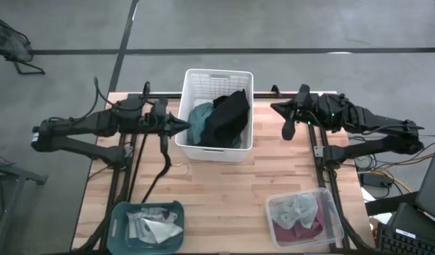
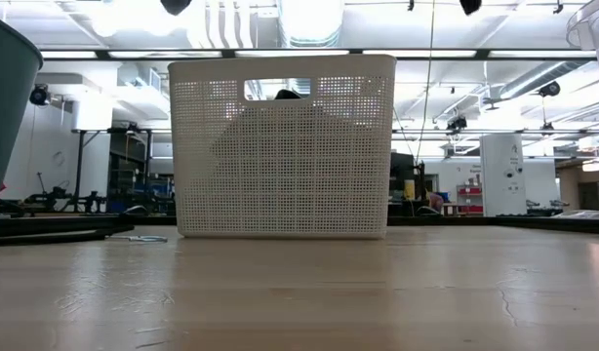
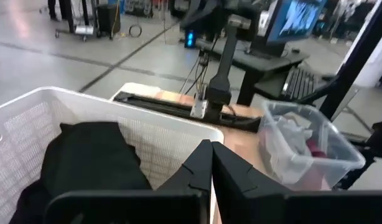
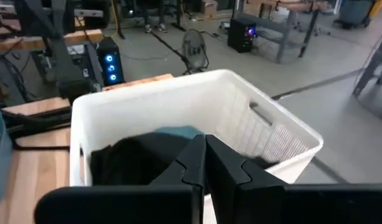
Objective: Pick & Place Cloths
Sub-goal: Return to Home Position
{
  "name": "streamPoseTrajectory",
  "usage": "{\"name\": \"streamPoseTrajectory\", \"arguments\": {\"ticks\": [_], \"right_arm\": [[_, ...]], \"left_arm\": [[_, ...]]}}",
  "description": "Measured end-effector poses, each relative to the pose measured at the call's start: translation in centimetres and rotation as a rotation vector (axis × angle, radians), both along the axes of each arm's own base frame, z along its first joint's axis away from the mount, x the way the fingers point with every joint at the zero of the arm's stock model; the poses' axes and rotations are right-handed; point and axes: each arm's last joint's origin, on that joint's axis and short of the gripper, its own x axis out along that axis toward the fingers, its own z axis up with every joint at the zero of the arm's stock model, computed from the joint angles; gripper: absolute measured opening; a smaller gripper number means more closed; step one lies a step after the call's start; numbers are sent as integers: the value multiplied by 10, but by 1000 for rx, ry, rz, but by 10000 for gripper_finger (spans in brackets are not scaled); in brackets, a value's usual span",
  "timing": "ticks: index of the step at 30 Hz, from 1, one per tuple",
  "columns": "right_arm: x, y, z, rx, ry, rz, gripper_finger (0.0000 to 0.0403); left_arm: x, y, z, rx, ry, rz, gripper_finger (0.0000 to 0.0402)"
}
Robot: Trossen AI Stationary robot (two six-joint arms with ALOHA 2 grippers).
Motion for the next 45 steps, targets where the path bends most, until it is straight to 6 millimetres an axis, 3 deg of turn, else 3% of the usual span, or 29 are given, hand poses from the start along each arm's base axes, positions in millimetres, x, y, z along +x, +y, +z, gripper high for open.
{"name": "streamPoseTrajectory", "arguments": {"ticks": [4,11,18,22,25,30,35,45], "right_arm": [[-6,0,-21,77,-21,-44,8],[-19,1,-57,50,33,-31,8],[-33,3,-88,85,-77,-26,8],[-40,6,-106,99,-130,37,8],[-44,9,-122,117,-132,126,8],[-50,11,-142,109,-179,184,8],[-56,11,-157,99,-281,185,9],[-69,14,-187,135,-348,211,9]], "left_arm": [[-8,-1,-16,-16,-62,2,11],[-31,-2,-51,-49,-184,-6,11],[-52,-4,-99,-123,-166,1,11],[-60,-4,-129,-77,-142,18,11],[-61,-4,-144,-57,-227,4,11],[-67,-5,-159,-54,-417,-39,11],[-71,-6,-177,-76,-392,-44,11],[-79,-7,-190,-82,-419,-52,11]]}}
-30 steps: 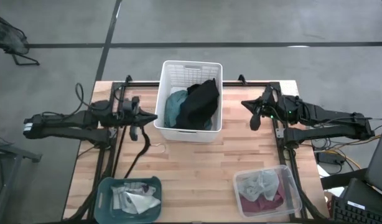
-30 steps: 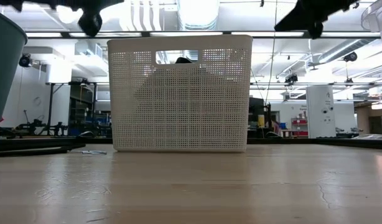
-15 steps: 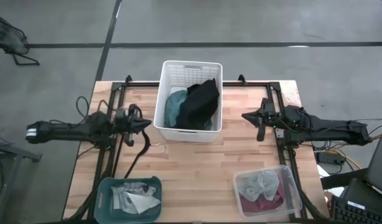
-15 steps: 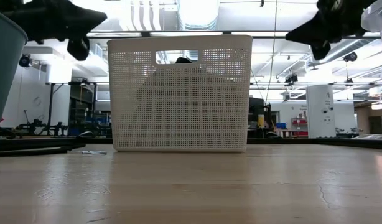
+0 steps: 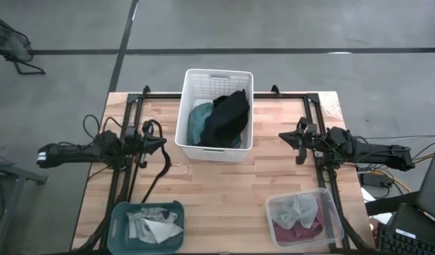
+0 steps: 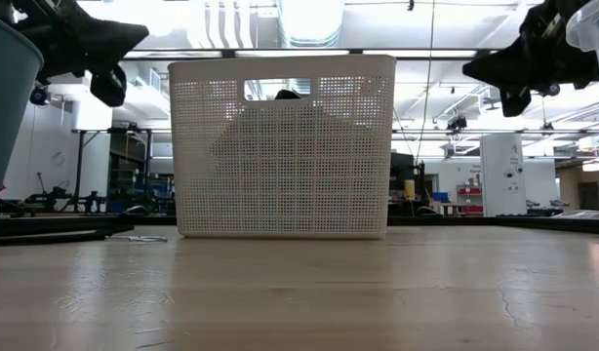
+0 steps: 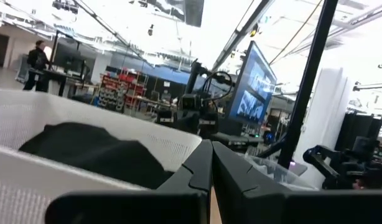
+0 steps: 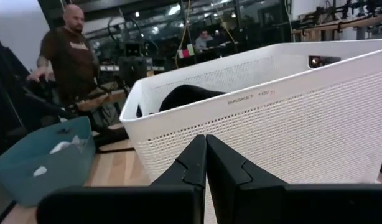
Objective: Pick & Place Cloths
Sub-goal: Return to Home Position
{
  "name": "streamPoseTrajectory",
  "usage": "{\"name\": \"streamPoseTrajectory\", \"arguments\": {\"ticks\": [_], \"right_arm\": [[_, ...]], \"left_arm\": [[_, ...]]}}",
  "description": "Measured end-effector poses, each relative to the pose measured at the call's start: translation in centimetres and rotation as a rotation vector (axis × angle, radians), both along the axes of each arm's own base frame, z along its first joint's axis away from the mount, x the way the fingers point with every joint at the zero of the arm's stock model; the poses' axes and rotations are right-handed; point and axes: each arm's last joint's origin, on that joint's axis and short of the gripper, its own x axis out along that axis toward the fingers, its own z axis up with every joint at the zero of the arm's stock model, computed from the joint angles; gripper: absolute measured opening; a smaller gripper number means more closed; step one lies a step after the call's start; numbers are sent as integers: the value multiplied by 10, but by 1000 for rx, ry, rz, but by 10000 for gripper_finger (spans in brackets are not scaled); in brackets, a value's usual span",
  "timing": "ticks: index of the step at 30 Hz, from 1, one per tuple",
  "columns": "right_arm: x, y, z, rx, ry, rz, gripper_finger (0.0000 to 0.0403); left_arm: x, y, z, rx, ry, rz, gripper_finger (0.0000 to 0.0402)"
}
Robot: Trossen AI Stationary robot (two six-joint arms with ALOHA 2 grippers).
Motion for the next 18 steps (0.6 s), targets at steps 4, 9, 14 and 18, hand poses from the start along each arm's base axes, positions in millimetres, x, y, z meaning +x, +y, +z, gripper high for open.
{"name": "streamPoseTrajectory", "arguments": {"ticks": [4,9,14,18], "right_arm": [[-3,0,-12,14,-17,-2,9],[-4,0,-31,84,-32,-9,9],[-4,0,-37,115,-6,-1,9],[-3,0,-38,116,5,-1,9]], "left_arm": [[-1,0,-8,-17,15,-5,11],[-1,0,-11,-19,41,-5,11],[-1,-1,-11,-18,44,-30,11],[-1,-1,-11,-18,44,-29,11]]}}
